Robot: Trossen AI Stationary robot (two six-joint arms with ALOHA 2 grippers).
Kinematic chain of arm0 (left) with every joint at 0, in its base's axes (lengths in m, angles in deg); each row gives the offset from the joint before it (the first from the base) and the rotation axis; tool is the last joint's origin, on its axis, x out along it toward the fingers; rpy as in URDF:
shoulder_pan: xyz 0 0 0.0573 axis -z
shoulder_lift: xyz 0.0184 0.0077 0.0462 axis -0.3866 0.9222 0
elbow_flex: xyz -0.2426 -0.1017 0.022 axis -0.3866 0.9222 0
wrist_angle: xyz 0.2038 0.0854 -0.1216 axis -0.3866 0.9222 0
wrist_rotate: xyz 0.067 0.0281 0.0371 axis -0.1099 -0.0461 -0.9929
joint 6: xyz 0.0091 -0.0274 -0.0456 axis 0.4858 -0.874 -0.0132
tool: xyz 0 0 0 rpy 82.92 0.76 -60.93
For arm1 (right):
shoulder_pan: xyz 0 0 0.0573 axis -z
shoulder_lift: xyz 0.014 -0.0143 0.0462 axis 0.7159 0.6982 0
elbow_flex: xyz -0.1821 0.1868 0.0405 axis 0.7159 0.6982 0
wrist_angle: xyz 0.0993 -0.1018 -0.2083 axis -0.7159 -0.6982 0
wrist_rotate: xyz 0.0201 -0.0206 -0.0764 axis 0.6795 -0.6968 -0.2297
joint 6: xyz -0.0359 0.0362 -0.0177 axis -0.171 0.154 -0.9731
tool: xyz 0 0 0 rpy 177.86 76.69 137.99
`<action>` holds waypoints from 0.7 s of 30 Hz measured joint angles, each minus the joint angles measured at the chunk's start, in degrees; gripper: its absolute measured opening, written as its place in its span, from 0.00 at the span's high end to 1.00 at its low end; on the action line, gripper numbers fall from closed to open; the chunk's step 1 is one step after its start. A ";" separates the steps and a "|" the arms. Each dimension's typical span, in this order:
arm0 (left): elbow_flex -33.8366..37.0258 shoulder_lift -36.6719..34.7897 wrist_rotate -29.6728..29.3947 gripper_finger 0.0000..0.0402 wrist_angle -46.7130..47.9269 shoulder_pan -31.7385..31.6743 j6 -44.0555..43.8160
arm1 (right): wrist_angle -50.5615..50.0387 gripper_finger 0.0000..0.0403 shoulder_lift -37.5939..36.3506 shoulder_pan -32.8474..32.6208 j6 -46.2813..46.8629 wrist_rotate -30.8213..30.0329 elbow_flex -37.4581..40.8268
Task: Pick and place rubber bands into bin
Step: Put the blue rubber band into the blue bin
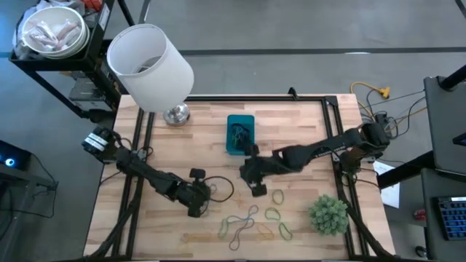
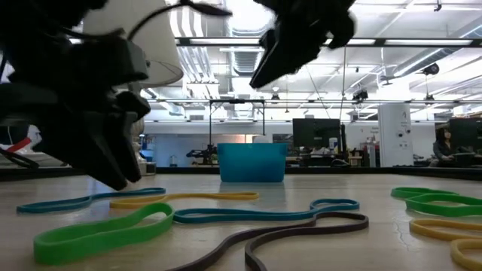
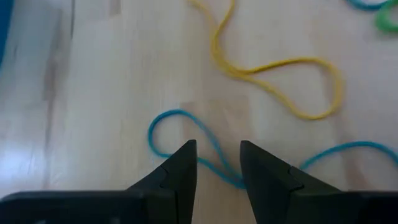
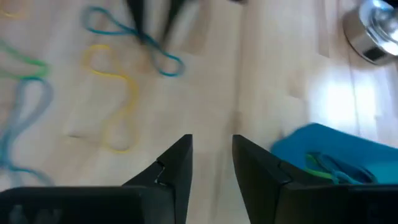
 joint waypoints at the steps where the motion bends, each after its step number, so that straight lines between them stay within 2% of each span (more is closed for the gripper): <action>1: -0.10 0.39 0.37 0.73 0.17 -0.54 -0.91 | 0.02 0.74 -0.15 -1.07 0.50 -0.76 0.00; 11: -0.62 1.42 5.97 0.73 0.99 -3.48 -11.57 | -0.31 0.79 -1.10 -9.02 2.02 -7.33 0.00; 21: -0.93 1.31 8.17 0.73 6.18 -3.50 -17.93 | -0.41 0.83 -1.54 -11.66 3.16 -10.23 0.00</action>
